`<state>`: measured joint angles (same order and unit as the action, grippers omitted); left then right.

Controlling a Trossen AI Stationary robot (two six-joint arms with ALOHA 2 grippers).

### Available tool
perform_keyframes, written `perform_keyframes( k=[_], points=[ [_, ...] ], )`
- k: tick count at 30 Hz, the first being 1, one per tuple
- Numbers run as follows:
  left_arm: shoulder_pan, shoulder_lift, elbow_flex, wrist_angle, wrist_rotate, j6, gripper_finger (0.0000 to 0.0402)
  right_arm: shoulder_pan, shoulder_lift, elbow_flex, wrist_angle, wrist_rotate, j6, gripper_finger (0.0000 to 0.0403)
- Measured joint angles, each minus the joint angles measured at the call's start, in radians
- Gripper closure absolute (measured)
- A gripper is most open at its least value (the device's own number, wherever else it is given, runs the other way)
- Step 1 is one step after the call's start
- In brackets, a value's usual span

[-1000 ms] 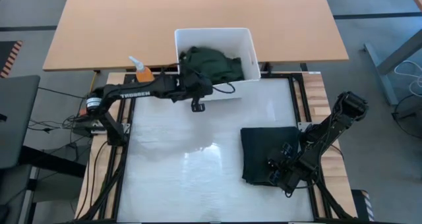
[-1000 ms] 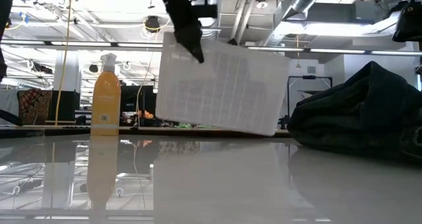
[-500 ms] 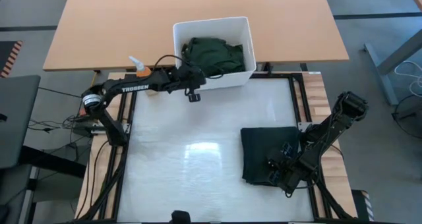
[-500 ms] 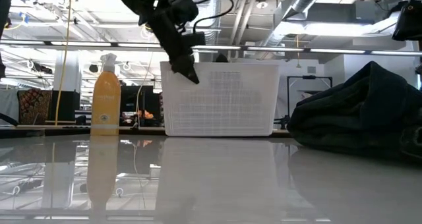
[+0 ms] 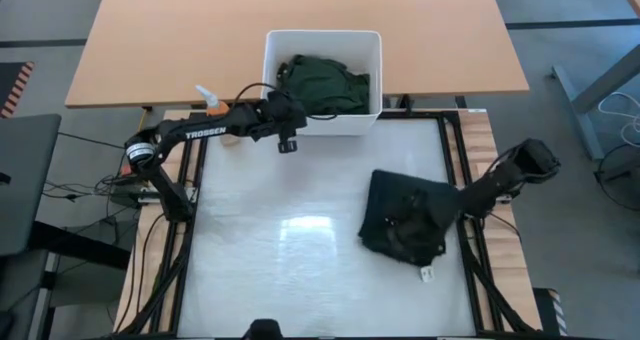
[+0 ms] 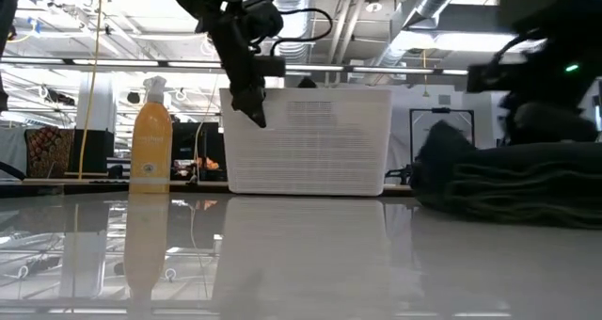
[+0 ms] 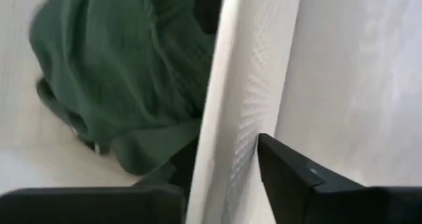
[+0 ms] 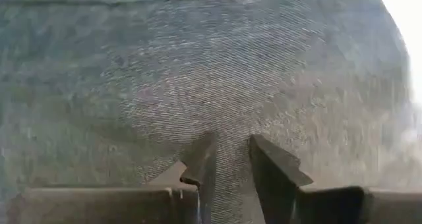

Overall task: Fold laundry
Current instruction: Remove the black t-shirt from the white bin

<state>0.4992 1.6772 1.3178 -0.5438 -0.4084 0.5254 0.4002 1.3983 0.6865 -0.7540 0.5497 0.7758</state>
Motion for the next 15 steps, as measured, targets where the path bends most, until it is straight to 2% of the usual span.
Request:
perform_keyframes(
  k=[7,11,15],
  points=[
    [-0.003,-0.004,0.063,-0.055,0.05,-0.095,0.024,-0.245,0.0,-0.002,0.07,-0.011,-0.525,0.0281],
    [-0.004,-0.004,0.063,-0.05,0.07,-0.105,0.0238,-0.389,0.0,-0.002,0.182,-0.099,-0.849,0.0281],
    [-0.004,-0.004,0.064,-0.042,0.108,-0.148,0.0237,-0.519,0.0,-0.001,0.237,-0.161,-1.08,0.0281]
  ],
)
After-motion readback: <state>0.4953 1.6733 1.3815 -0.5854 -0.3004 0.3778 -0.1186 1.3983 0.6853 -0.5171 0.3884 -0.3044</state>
